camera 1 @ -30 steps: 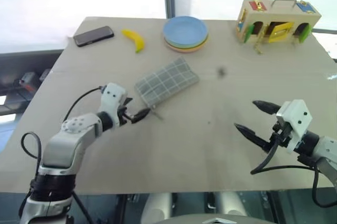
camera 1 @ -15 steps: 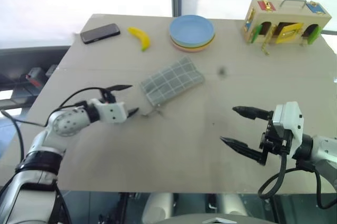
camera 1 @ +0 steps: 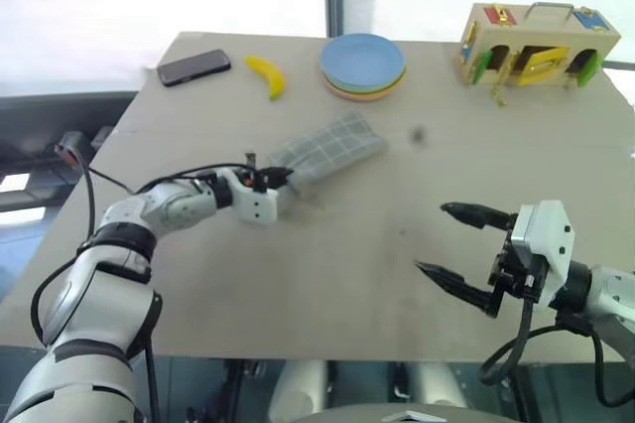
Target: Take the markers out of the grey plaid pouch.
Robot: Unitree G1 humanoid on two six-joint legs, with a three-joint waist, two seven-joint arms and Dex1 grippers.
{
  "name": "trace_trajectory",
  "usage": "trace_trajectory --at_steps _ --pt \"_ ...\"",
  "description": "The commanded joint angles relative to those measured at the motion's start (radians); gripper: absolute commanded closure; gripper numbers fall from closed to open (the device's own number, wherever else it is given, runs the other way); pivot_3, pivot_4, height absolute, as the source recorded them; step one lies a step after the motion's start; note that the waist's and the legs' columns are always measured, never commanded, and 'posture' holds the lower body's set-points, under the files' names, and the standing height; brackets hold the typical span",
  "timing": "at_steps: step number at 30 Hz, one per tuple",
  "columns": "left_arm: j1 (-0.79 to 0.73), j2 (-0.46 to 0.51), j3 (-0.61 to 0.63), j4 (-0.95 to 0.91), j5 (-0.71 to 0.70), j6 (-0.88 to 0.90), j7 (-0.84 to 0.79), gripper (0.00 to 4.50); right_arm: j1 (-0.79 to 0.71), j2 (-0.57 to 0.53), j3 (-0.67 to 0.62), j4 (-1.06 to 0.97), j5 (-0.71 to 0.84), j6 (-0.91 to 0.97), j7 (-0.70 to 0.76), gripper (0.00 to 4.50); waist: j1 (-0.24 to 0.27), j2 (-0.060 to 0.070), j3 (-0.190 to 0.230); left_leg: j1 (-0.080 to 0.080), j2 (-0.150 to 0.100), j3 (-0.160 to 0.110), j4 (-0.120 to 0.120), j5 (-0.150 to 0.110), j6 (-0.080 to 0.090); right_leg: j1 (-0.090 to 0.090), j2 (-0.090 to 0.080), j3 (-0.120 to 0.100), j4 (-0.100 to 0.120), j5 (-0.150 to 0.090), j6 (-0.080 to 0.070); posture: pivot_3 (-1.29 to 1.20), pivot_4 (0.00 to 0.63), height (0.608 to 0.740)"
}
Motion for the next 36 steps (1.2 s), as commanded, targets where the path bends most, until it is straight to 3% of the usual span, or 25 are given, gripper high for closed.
trace_trajectory --at_steps 1,5,9,10,13,16,27,32,36 --pt "-0.008 -0.072 0.047 0.025 -0.175 -0.021 -0.122 4.46 -0.035 0.008 0.027 -0.05 -0.022 0.071 -0.121 0.0 0.0 0.0 0.0 -0.001 0.0 0.0 0.0 0.0 0.0 0.0 0.0 -0.001 0.0 0.0 0.0 0.0 0.15 0.74" --pt "0.063 -0.158 0.129 -0.145 -0.506 0.142 -0.388 4.46 -0.215 0.065 0.1 -0.003 0.099 0.269 -0.276 0.0 -0.008 -0.005 0.003 -0.002 0.0 0.0 0.002 0.0 0.0 -0.001 -0.002 0.0 0.0 0.0 -0.007 0.0 0.15 0.74" --pt "0.165 -0.198 0.15 -0.394 -0.624 0.32 -0.471 4.46 -0.428 0.181 0.194 0.115 0.165 0.388 -0.349 0.0 -0.039 -0.008 0.004 -0.002 0.002 0.0 0.001 0.0 0.001 -0.002 -0.002 0.001 0.001 0.003 -0.004 0.0 0.15 0.74" --pt "0.193 -0.208 0.153 -0.456 -0.631 0.361 -0.474 4.46 -0.485 0.218 0.222 0.162 0.174 0.413 -0.358 0.0 -0.042 -0.008 0.004 -0.001 0.002 0.0 0.0 0.0 0.001 -0.002 -0.002 0.001 0.001 0.003 -0.004 0.0 0.15 0.74" --pt "0.252 -0.221 0.156 -0.582 -0.621 0.44 -0.472 4.5 -0.594 0.278 0.284 0.269 0.15 0.444 -0.356 0.8 -0.047 -0.008 0.004 -0.001 0.002 -0.001 -0.001 0.0 0.001 -0.002 0.003 0.001 0.003 0.003 -0.004 0.0 0.15 0.74" --pt "0.288 -0.227 0.165 -0.652 -0.613 0.492 -0.467 4.5 -0.657 0.3 0.345 0.347 0.074 0.429 -0.352 2.14 -0.046 -0.008 0.004 -0.001 0.001 -0.001 -0.001 0.0 0.001 -0.003 0.003 0.001 0.004 0.003 -0.003 0.0 0.15 0.74" --pt "0.329 -0.231 0.186 -0.734 -0.577 0.531 -0.448 4.5 -0.716 0.288 0.429 0.455 -0.053 0.409 -0.258 2.14 -0.045 -0.008 0.004 -0.001 0.001 -0.001 0.0 0.0 0.001 -0.003 0.003 0.001 0.004 0.003 -0.003 0.0 0.15 0.74" --pt "0.335 -0.232 0.186 -0.726 -0.561 0.512 -0.438 4.5 -0.725 0.273 0.438 0.473 -0.114 0.401 -0.23 4.23 -0.045 -0.008 0.004 -0.001 0.001 0.0 0.0 0.0 0.001 -0.003 0.003 0.001 0.004 0.003 -0.003 0.0 0.15 0.74" --pt "0.337 -0.237 0.181 -0.721 -0.553 0.5 -0.434 4.5 -0.728 0.261 0.457 0.472 -0.157 0.391 -0.209 4.38 -0.045 -0.007 0.004 -0.001 0.001 0.0 0.0 0.0 0.001 -0.003 0.003 0.001 0.004 0.003 -0.003 0.0 0.15 0.74"
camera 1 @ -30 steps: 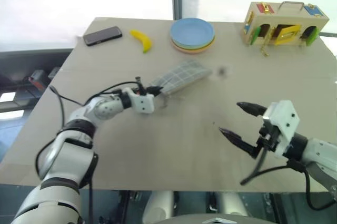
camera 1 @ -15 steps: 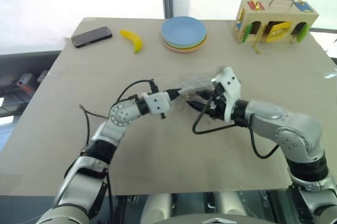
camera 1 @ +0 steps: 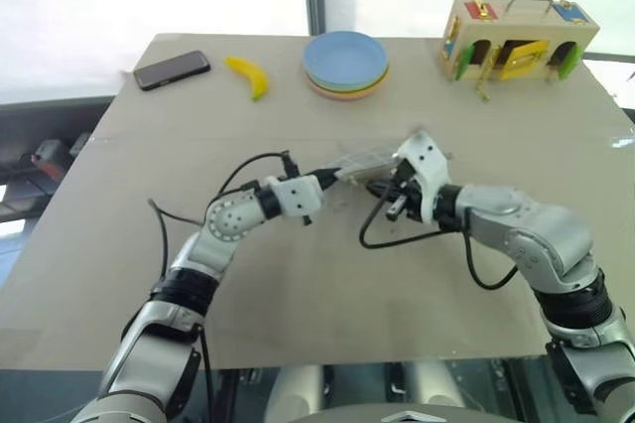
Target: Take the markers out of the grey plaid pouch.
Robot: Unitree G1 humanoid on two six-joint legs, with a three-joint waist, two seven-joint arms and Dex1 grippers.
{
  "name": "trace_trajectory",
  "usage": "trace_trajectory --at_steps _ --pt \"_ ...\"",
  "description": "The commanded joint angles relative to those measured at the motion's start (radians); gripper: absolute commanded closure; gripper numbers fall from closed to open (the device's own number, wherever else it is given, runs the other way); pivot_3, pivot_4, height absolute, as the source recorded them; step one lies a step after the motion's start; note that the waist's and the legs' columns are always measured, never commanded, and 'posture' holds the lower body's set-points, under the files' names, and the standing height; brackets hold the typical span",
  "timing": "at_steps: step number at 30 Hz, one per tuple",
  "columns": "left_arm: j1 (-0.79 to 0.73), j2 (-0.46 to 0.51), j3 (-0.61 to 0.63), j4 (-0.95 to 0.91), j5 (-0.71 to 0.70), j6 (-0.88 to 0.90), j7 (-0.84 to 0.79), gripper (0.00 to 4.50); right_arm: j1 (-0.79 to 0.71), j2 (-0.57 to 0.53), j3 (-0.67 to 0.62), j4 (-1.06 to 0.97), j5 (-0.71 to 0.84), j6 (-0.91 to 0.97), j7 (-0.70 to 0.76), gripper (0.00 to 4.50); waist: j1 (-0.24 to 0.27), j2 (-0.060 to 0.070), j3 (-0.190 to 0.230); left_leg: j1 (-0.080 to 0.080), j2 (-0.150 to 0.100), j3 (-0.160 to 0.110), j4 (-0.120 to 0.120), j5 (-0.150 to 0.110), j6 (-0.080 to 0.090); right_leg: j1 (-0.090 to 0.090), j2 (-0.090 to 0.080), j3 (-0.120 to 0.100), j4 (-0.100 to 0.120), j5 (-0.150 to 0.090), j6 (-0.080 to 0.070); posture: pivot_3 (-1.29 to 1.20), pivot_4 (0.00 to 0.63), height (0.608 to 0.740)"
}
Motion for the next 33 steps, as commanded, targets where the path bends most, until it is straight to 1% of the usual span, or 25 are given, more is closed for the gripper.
trace_trajectory --at_steps 1,4,6,9,10,11,12,14,21,24,25,26,27,28,33 --pt "-0.002 -0.006 0.019 -0.031 0.001 -0.027 0.016 4.5 -0.022 -0.013 0.018 -0.027 -0.031 -0.025 0.035 4.38 0.0 0.0 0.0 0.0 0.0 0.0 0.0 0.0 0.0 0.0 0.0 0.0 0.0 0.0 0.0 0.0 0.15 0.74" --pt "-0.004 -0.011 0.017 -0.025 0.002 -0.032 0.016 4.5 -0.025 -0.027 0.041 -0.037 -0.055 -0.034 0.07 4.38 0.0 0.0 0.0 0.0 0.0 0.0 0.0 0.0 0.0 0.0 0.0 0.0 0.0 0.0 0.0 0.0 0.15 0.74" --pt "-0.005 -0.015 0.016 -0.019 0.002 -0.035 0.017 4.5 -0.027 -0.058 0.073 -0.05 -0.081 -0.066 0.121 4.38 0.0 0.0 0.0 0.0 0.0 0.0 0.0 0.0 0.0 0.0 0.0 0.0 0.0 0.0 0.0 0.0 0.15 0.74" --pt "-0.006 -0.017 0.014 -0.014 0.004 -0.041 0.017 4.5 -0.023 -0.062 0.078 -0.053 -0.105 -0.09 0.133 4.38 0.0 0.0 0.0 0.0 0.0 0.0 0.0 0.0 0.0 0.0 0.0 0.0 0.0 0.0 0.0 0.0 0.15 0.74" --pt "-0.006 -0.018 0.014 -0.013 0.003 -0.042 0.017 4.5 -0.024 -0.061 0.079 -0.052 -0.117 -0.094 0.133 3.88 0.0 0.0 0.0 0.0 0.0 0.0 0.0 0.0 0.0 0.0 0.0 0.0 0.0 0.0 0.0 0.0 0.15 0.74" --pt "-0.006 -0.019 0.014 -0.011 0.004 -0.044 0.016 4.5 -0.025 -0.063 0.082 -0.053 -0.129 -0.098 0.135 3.61 0.0 0.0 0.0 0.0 0.0 0.0 0.0 0.0 0.0 0.0 0.0 0.0 0.0 0.0 0.0 0.0 0.15 0.74" --pt "-0.006 -0.021 0.013 -0.009 0.005 -0.046 0.016 4.5 -0.026 -0.064 0.085 -0.053 -0.142 -0.102 0.134 3.04 0.0 0.0 0.0 0.0 0.0 0.0 0.0 0.0 0.0 0.0 0.0 0.0 0.0 0.0 0.0 0.0 0.15 0.74" --pt "-0.007 -0.022 0.013 -0.004 0.006 -0.051 0.016 4.5 -0.024 -0.056 0.089 -0.049 -0.167 -0.104 0.123 2.09 0.0 0.0 0.0 0.0 0.0 0.0 0.0 0.0 0.0 -0.001 0.0 0.0 0.0 0.0 0.0 0.0 0.15 0.74" --pt "-0.007 -0.028 0.009 -0.001 0.007 -0.06 0.011 4.5 -0.036 0.002 0.103 0.007 -0.209 -0.11 0.124 2.09 0.0 0.0 0.0 0.0 0.0 0.0 0.0 0.0 0.0 -0.001 0.0 0.0 0.0 0.0 0.0 0.0 0.15 0.74" --pt "-0.007 -0.03 0.01 -0.002 0.009 -0.061 0.011 4.5 -0.047 0.017 0.117 0.036 -0.239 -0.122 0.131 2.84 0.0 0.0 0.0 0.0 0.0 0.0 0.0 0.0 0.0 -0.001 0.0 0.0 0.001 0.0 0.0 0.0 0.15 0.74" --pt "-0.007 -0.03 0.011 -0.003 0.009 -0.061 0.011 4.5 -0.05 0.023 0.118 0.042 -0.245 -0.122 0.13 3.34 0.0 0.0 0.0 0.0 0.0 0.0 0.0 0.0 0.0 -0.001 0.0 0.0 0.001 0.0 0.0 0.0 0.15 0.74" --pt "-0.007 -0.031 0.012 -0.004 0.009 -0.061 0.011 4.5 -0.052 0.027 0.117 0.046 -0.251 -0.122 0.13 3.69 0.0 0.0 0.0 0.0 0.0 0.0 0.0 0.0 0.0 -0.001 0.0 0.0 0.001 0.0 0.0 0.0 0.15 0.74" --pt "-0.007 -0.031 0.013 -0.005 0.01 -0.061 0.012 4.5 -0.052 0.03 0.116 0.048 -0.255 -0.122 0.132 4.21 0.0 0.0 0.0 0.0 0.0 0.0 0.0 0.0 0.0 -0.001 0.0 0.0 0.001 0.0 0.0 0.0 0.15 0.74" --pt "-0.006 -0.031 0.013 -0.006 0.011 -0.061 0.012 4.5 -0.052 0.033 0.115 0.048 -0.26 -0.122 0.135 4.43 0.0 0.0 0.0 0.0 0.0 0.0 0.0 0.0 0.0 -0.001 0.0 0.0 0.001 0.0 0.0 0.0 0.15 0.74" --pt "0.005 -0.027 0.018 -0.006 0.015 -0.052 0.017 4.5 -0.036 0.018 0.088 0.025 -0.265 -0.107 0.142 4.43 0.0 0.0 0.0 0.0 0.0 0.0 0.0 0.0 0.0 -0.001 0.0 0.0 0.001 0.0 0.0 0.0 0.15 0.74"
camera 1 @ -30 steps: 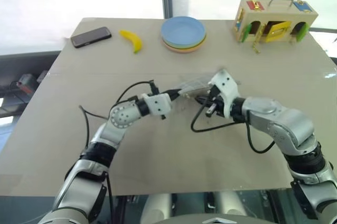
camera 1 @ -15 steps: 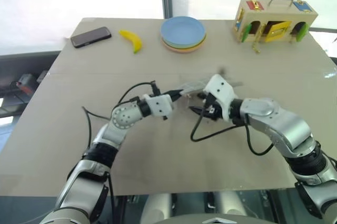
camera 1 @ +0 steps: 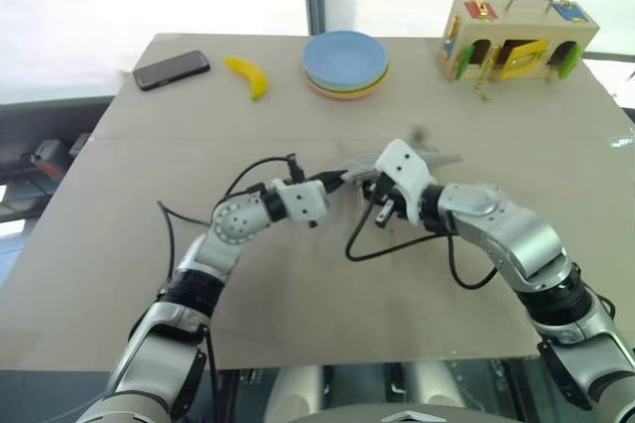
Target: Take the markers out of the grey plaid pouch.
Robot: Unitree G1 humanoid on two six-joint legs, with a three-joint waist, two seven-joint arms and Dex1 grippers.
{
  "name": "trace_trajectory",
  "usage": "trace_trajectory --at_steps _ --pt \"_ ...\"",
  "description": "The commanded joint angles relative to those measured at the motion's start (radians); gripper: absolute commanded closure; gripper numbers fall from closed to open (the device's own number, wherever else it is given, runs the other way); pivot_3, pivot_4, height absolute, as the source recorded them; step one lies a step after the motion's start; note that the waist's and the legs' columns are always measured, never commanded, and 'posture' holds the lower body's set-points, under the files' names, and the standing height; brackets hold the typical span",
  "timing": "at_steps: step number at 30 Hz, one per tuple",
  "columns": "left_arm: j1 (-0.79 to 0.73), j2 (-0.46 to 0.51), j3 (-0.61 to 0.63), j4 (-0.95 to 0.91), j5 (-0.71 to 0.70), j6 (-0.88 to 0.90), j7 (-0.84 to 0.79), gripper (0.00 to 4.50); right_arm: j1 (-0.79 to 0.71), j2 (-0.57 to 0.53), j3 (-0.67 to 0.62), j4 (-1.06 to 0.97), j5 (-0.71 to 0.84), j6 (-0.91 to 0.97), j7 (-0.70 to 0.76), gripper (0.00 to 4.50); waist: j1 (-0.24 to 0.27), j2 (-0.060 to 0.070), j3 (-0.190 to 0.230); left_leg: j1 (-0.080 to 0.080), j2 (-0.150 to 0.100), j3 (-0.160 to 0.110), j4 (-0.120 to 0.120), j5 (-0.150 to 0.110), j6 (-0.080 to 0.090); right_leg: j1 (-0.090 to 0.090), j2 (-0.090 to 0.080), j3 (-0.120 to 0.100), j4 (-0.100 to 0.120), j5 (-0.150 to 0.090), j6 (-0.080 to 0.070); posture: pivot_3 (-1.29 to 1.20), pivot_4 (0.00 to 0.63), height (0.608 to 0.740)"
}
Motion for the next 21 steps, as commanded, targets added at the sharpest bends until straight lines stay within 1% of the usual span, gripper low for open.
trace_trajectory --at_steps 1,3,8,14,16,18,19,21 --pt "0.005 0.002 0.021 -0.016 -0.007 -0.008 0.013 4.5 -0.001 -0.022 -0.047 -0.045 -0.006 0.004 0.006 4.43 0.0 0.0 0.0 0.0 0.0 0.0 0.0 0.0 0.0 0.0 0.0 0.0 0.0 0.0 0.0 0.0 0.15 0.74" --pt "0.011 0.006 0.026 -0.016 -0.017 -0.002 0.007 4.5 0.012 -0.043 -0.085 -0.054 -0.011 0.023 -0.01 4.43 0.001 0.0 0.0 0.0 0.0 0.0 0.0 0.0 0.0 0.0 0.0 0.0 0.0 0.0 0.0 0.0 0.15 0.74" --pt "0.045 0.016 0.042 -0.037 -0.083 0.007 -0.032 4.5 0.044 -0.114 -0.23 -0.014 -0.039 0.067 -0.07 4.43 0.003 0.0 0.0 0.0 0.0 0.0 0.0 0.0 0.0 0.0 -0.001 0.0 0.0 0.0 0.0 0.0 0.15 0.74" --pt "0.065 0.015 0.055 -0.062 -0.121 0.033 -0.063 4.5 0.07 -0.179 -0.324 0.042 -0.074 0.079 -0.104 4.43 0.004 0.0 0.0 0.0 0.0 0.0 0.0 0.0 0.0 0.0 0.0 0.0 0.0 0.0 0.0 0.0 0.15 0.74" --pt "0.067 0.016 0.057 -0.067 -0.116 0.038 -0.062 4.5 0.075 -0.183 -0.341 0.024 -0.065 0.063 -0.092 4.43 0.004 0.0 0.0 0.0 0.0 0.001 0.0 0.0 0.0 0.0 0.0 0.001 0.0 0.0 0.0 0.0 0.15 0.74" --pt "0.064 0.017 0.061 -0.067 -0.111 0.046 -0.056 4.5 0.094 -0.192 -0.334 -0.102 0.055 0.126 0.013 4.43 0.005 0.0 0.0 0.0 0.0 0.001 0.0 0.0 0.0 -0.001 0.0 0.001 0.0 0.0 0.0 0.0 0.15 0.74" --pt "0.064 0.016 0.063 -0.068 -0.109 0.05 -0.054 4.5 0.101 -0.176 -0.331 -0.157 0.108 0.16 0.038 4.2 0.004 0.0 0.0 0.0 0.0 0.001 -0.001 0.0 0.0 -0.001 0.0 0.001 0.0 0.0 0.0 0.0 0.15 0.74" --pt "0.065 0.014 0.064 -0.069 -0.104 0.052 -0.05 4.5 0.103 -0.091 -0.325 -0.226 0.186 0.232 0.019 3.57 -0.001 0.0 0.0 0.0 0.001 0.0 -0.001 0.0 0.0 -0.001 0.0 0.001 0.0 0.0 0.0 0.0 0.15 0.74"
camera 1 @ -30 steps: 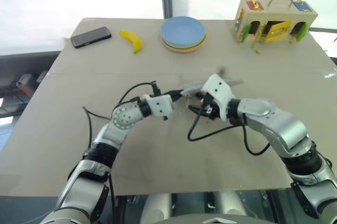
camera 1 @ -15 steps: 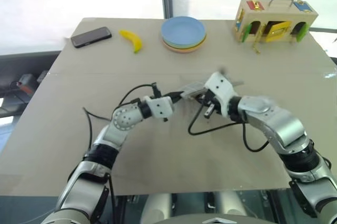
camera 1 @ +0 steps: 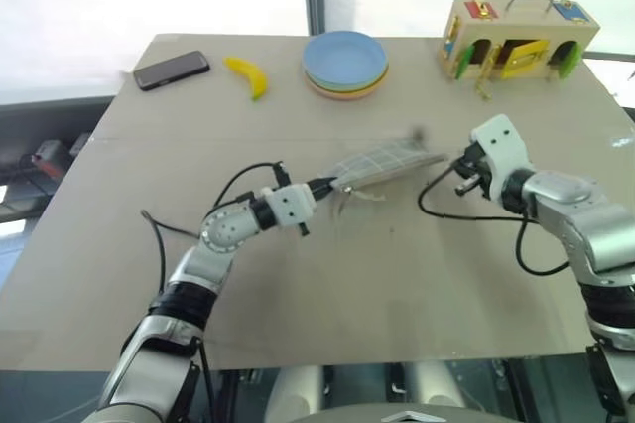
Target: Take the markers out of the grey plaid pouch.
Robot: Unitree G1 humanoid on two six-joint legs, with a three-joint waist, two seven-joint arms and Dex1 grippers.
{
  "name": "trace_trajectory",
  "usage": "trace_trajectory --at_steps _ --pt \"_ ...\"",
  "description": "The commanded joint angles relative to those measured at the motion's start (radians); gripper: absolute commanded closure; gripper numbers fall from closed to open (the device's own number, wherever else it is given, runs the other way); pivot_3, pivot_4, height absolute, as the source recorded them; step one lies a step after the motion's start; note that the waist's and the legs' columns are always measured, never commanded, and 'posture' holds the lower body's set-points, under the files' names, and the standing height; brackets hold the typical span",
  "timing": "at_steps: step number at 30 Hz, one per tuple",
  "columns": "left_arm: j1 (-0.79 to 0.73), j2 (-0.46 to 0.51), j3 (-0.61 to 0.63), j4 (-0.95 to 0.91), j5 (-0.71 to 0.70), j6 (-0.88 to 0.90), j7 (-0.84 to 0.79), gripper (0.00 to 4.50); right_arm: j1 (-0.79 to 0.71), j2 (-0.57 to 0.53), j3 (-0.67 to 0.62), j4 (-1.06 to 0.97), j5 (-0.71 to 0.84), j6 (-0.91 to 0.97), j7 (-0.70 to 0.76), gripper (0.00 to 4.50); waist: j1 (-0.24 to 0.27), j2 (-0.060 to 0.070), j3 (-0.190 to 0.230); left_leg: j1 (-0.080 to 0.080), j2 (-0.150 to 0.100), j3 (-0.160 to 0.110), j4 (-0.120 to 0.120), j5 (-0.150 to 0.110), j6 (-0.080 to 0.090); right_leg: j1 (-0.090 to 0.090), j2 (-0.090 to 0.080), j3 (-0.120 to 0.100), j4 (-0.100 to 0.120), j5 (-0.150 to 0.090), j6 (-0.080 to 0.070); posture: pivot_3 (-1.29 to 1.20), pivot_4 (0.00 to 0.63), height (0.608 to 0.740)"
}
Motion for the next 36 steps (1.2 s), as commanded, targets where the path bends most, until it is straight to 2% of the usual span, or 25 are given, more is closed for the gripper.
trace_trajectory --at_steps 1,2,3,4,7,11,20,21,22,25,26,31,36 --pt "-0.003 0.0 0.024 -0.046 -0.003 0.005 0.014 4.5 -0.007 0.116 -0.003 -0.161 0.143 0.112 0.002 3.21 -0.007 0.0 0.0 0.0 0.001 0.0 0.0 0.0 0.0 0.0 0.001 0.0 0.0 0.0 0.0 0.0 0.15 0.74" --pt "-0.004 -0.003 0.023 -0.048 -0.001 0.007 0.016 4.5 -0.006 0.159 0.016 -0.176 0.162 0.146 -0.017 2.56 -0.007 0.0 0.0 0.0 0.001 -0.001 0.0 0.0 0.0 0.0 0.001 0.0 0.001 0.0 0.0 0.0 0.15 0.74" --pt "-0.004 -0.005 0.022 -0.049 0.001 0.009 0.017 4.5 -0.006 0.185 0.029 -0.184 0.174 0.168 -0.03 2.39 -0.007 0.0 0.0 0.0 0.001 -0.001 0.0 0.0 0.0 0.0 0.001 0.0 0.002 0.0 0.0 0.0 0.15 0.74" --pt "-0.004 -0.008 0.021 -0.051 0.003 0.01 0.018 4.5 -0.007 0.2 0.056 -0.192 0.18 0.176 -0.033 1.91 -0.006 0.0 0.0 0.0 0.001 -0.001 0.0 0.0 0.0 0.0 0.0 0.0 0.002 0.0 0.0 0.0 0.15 0.74" --pt "-0.005 -0.01 0.017 -0.053 0.006 0.01 0.016 4.5 -0.039 0.23 0.128 -0.164 0.148 0.171 -0.069 1.91 -0.007 0.0 0.0 0.0 -0.001 0.0 0.002 0.0 0.0 0.0 -0.002 0.0 0.002 0.0 0.0 0.0 0.15 0.74" --pt "-0.004 -0.014 0.013 -0.06 0.01 0.009 0.014 4.5 -0.079 0.194 0.215 -0.089 0.072 0.092 -0.07 1.91 -0.007 0.0 0.0 0.0 -0.002 0.0 0.002 0.0 0.0 0.0 -0.003 0.0 0.002 0.0 0.0 0.0 0.15 0.74" --pt "0.019 -0.014 0.016 -0.099 0.015 0.021 0.015 4.5 -0.127 0.222 0.286 0.053 -0.022 -0.016 -0.07 1.91 -0.012 0.0 0.0 -0.001 -0.001 0.0 0.001 0.0 0.0 -0.002 -0.001 0.0 0.003 0.0 0.0 0.0 0.15 0.74" --pt "0.023 -0.014 0.016 -0.106 0.015 0.024 0.015 4.5 -0.127 0.227 0.29 0.058 -0.027 -0.021 -0.069 2.45 -0.012 0.0 0.0 -0.001 -0.001 0.0 0.001 0.0 0.0 -0.002 -0.001 0.0 0.003 0.0 0.0 0.0 0.15 0.74" --pt "0.025 -0.014 0.016 -0.11 0.015 0.027 0.015 4.5 -0.127 0.232 0.29 0.063 -0.031 -0.024 -0.069 2.73 -0.012 0.0 0.0 0.0 -0.001 0.0 0.001 0.0 0.0 -0.002 -0.001 0.0 0.003 0.0 0.0 0.0 0.15 0.74" --pt "0.033 -0.009 0.02 -0.116 0.017 0.036 0.016 4.5 -0.131 0.236 0.239 0.059 -0.024 -0.011 -0.074 4.2 -0.012 0.0 0.0 0.0 -0.001 0.0 0.001 0.0 0.0 -0.002 -0.001 0.0 0.003 0.0 0.0 0.0 0.15 0.74" --pt "0.034 -0.005 0.022 -0.113 0.019 0.035 0.017 4.5 -0.131 0.223 0.212 0.052 -0.019 -0.002 -0.072 4.46 -0.012 0.0 0.0 -0.001 -0.001 0.0 0.001 0.0 0.0 -0.002 -0.001 0.0 0.003 0.0 0.0 0.0 0.15 0.74" --pt "0.045 0.008 0.022 -0.109 0.034 0.031 0.018 4.5 -0.111 0.145 0.117 0.035 -0.014 0.03 -0.068 4.46 -0.01 0.0 0.0 -0.001 -0.001 0.001 0.001 0.0 0.0 -0.002 -0.001 0.0 0.002 0.0 0.0 0.0 0.15 0.74" --pt "0.051 0.01 0.02 -0.109 0.042 0.03 0.019 4.5 -0.101 0.076 0.052 0.101 -0.045 0.037 -0.099 4.46 -0.011 0.0 0.0 -0.001 -0.001 0.0 0.0 0.0 0.0 -0.002 -0.001 0.0 0.003 0.0 0.0 0.0 0.15 0.74"
